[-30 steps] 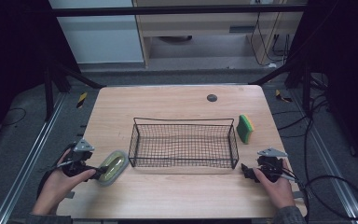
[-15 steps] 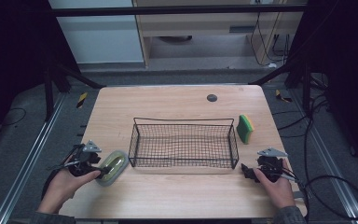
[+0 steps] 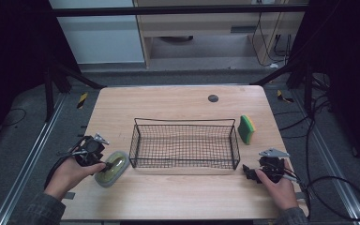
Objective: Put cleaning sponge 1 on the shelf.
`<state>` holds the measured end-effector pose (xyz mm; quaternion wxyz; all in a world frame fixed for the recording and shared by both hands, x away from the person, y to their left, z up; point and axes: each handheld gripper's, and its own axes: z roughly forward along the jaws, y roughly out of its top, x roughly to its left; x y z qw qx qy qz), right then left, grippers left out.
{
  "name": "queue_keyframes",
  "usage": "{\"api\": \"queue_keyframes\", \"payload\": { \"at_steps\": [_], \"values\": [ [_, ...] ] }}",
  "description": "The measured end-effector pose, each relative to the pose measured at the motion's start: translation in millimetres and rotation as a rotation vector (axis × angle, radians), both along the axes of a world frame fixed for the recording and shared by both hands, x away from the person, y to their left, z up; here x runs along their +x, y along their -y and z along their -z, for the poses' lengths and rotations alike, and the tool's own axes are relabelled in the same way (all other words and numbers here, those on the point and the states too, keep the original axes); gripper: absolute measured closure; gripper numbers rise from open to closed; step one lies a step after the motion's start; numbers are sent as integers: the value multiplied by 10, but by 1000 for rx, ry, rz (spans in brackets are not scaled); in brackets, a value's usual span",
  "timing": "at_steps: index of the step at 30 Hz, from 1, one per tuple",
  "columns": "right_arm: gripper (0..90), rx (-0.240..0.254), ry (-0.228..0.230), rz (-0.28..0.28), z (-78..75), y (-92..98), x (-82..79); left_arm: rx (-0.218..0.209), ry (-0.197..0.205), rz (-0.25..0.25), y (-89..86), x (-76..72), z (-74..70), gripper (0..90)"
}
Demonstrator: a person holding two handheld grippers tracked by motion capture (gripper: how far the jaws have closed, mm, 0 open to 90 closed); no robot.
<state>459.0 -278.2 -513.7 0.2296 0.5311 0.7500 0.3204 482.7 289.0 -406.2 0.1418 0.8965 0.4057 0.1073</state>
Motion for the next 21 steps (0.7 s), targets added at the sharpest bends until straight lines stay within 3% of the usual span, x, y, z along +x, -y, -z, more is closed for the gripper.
{"api": "queue_keyframes", "payload": {
  "at_steps": [1,5,7,14,15,21],
  "values": [
    [5,4,-4,2,-3,-2,-3,5,-20,3,18,35,5,414],
    [5,4,-4,2,-3,-1,-2,43,-31,-5,20,93,8,424],
    [5,3,-2,0,-2,-1,-1,23,-51,-13,-11,141,11,447],
    [5,0,-1,1,0,0,-1,19,-87,-7,0,169,53,481],
    [5,4,-4,2,-3,-2,-2,1,-94,-12,13,178,70,499],
    [5,4,-4,2,-3,-2,-2,14,-110,-8,70,199,130,514]
  ]
}}
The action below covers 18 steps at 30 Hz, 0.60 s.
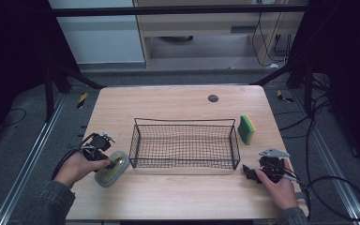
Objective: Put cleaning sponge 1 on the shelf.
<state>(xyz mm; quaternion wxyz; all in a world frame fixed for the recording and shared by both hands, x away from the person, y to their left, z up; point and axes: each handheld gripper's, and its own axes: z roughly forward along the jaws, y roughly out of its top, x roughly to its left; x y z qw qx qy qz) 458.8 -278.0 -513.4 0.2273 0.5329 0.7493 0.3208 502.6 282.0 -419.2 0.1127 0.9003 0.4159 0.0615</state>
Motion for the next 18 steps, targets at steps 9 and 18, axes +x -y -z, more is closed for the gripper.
{"api": "queue_keyframes", "payload": {
  "at_steps": [9,18],
  "values": [
    [5,0,0,0,0,0,0,12,-12,3,33,37,67,526],
    [5,0,0,-2,0,1,-1,6,-20,-2,14,48,88,548]
  ]
}}
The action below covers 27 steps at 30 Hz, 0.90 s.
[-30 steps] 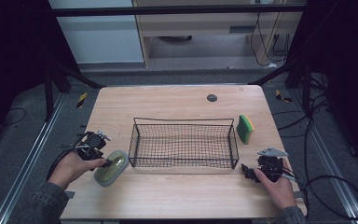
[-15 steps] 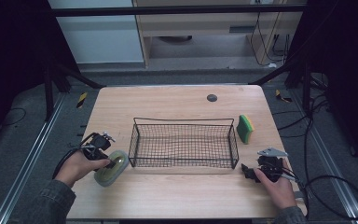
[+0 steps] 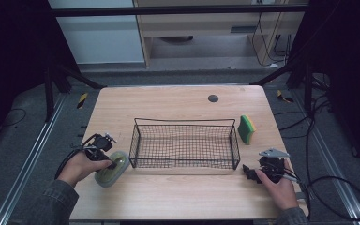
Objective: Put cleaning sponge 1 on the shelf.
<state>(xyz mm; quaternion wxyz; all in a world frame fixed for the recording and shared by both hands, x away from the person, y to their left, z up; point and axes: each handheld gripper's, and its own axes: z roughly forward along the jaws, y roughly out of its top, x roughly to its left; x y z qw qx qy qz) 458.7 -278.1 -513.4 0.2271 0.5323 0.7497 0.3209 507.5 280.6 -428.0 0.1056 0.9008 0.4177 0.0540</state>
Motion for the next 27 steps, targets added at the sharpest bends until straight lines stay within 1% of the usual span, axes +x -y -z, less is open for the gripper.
{"api": "queue_keyframes", "payload": {
  "at_steps": [5,9,14,16,17,19,23,24,27],
  "values": [
    [5,0,0,-2,-1,2,0,4,-7,4,-6,4,9,561],
    [5,-1,0,-2,0,2,0,-1,-7,10,-6,9,14,580],
    [5,-1,1,-2,0,2,0,-5,-12,7,-7,16,41,627],
    [5,-1,1,-3,0,3,0,-5,-14,12,-14,19,46,681],
    [5,-1,1,-3,0,3,0,-7,-14,11,-17,19,46,681],
    [5,-1,1,-4,0,4,0,-10,-9,16,-24,19,38,704],
    [5,-1,0,-4,0,4,0,-16,-1,22,-45,3,24,705],
    [5,-1,0,-4,0,4,0,-12,-1,29,-56,0,12,705],
    [5,-1,0,-4,0,4,0,-19,10,40,-79,-21,-19,705]
  ]
}}
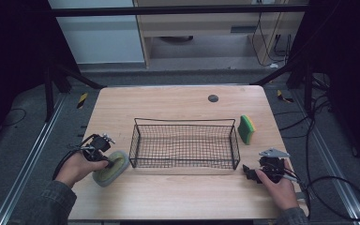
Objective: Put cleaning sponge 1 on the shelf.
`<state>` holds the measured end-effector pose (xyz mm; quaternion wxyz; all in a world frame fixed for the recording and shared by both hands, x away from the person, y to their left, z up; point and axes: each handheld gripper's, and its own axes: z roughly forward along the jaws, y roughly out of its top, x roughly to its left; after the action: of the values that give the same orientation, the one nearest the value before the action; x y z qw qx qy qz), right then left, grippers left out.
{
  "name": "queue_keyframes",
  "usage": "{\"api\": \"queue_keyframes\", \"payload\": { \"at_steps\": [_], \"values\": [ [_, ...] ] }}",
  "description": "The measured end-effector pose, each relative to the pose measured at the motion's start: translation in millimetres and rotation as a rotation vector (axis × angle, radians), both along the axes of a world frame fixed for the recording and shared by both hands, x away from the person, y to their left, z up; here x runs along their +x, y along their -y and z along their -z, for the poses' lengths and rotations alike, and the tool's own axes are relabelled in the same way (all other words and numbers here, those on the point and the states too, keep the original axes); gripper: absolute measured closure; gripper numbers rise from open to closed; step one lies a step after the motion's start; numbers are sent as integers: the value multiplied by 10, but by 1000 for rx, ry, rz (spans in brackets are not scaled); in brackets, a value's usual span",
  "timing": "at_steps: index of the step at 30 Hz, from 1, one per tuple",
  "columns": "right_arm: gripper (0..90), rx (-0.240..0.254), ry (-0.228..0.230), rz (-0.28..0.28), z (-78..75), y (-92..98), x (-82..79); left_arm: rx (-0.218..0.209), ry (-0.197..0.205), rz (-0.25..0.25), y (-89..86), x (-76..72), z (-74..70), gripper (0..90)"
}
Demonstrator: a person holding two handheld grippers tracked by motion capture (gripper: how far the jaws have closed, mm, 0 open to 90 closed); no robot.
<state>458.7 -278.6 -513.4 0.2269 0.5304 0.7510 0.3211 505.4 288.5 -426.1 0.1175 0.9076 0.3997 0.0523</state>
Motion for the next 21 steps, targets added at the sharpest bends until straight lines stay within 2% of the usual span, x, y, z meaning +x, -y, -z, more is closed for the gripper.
{"api": "queue_keyframes", "payload": {
  "at_steps": [5,16,21],
  "values": [
    [5,0,0,0,0,0,0,8,32,46,-35,-60,-83,705],
    [5,0,0,0,0,0,0,12,110,107,-84,-184,-202,705],
    [5,0,0,0,0,0,0,42,145,146,-39,-241,-274,705]
  ]
}}
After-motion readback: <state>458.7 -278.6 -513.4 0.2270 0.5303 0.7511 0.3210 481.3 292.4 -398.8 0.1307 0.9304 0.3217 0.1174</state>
